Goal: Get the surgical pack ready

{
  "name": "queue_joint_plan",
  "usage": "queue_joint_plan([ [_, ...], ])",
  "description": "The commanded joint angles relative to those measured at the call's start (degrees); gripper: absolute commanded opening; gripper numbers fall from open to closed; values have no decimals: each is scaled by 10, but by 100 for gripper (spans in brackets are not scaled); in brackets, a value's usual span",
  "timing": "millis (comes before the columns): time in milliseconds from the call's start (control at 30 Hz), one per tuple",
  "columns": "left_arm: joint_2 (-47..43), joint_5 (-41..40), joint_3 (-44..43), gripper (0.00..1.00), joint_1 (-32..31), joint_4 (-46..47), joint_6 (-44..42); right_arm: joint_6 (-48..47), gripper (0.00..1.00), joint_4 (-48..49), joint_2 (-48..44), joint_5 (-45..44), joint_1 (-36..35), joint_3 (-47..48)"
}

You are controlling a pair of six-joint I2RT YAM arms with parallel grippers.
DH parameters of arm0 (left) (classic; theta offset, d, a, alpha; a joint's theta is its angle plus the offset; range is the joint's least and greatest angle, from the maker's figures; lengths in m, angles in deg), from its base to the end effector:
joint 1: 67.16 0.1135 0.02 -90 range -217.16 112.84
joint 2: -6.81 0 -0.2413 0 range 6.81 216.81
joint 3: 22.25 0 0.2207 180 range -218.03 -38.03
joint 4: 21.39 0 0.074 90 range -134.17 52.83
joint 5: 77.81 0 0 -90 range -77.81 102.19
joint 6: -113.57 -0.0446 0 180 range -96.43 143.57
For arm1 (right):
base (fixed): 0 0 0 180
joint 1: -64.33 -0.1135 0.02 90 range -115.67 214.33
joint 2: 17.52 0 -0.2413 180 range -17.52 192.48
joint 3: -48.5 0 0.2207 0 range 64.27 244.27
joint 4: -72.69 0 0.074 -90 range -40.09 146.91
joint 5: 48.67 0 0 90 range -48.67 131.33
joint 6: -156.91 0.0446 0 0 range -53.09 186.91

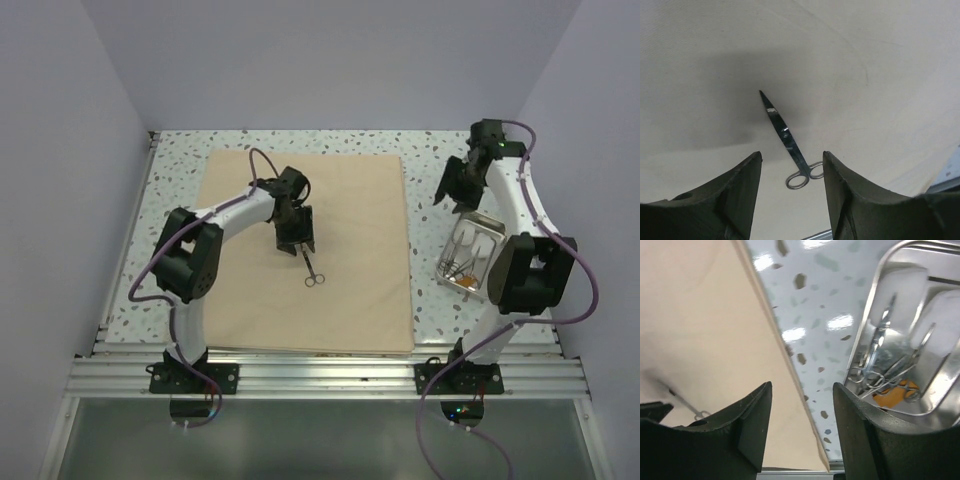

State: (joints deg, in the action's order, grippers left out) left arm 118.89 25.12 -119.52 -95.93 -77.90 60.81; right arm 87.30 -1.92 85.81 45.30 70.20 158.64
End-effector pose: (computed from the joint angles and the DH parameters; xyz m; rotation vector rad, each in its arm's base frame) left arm 0.3122 -0.1828 0.1694 -0.1626 2.9378 -0.5431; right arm 0.3381 -0.0317 0.2648 0.6090 2.6934 0.1634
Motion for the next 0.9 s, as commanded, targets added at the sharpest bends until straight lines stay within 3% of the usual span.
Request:
queue_joint_plan([
  [0,23,-112,-52,55,-22,-89,49,21,56,-18,-65,18,-54,-13],
  [200,59,-165,-99,57,-54,-145,104,25,56,14,-93,39,-110,-81],
  [467,80,-185,-109,56,-65,-166,158,10,56,27,-104,48,-116,-103],
  [867,114,-178,-109,42,-69,-157,188,11,56,33,-101,70,-132,-103],
])
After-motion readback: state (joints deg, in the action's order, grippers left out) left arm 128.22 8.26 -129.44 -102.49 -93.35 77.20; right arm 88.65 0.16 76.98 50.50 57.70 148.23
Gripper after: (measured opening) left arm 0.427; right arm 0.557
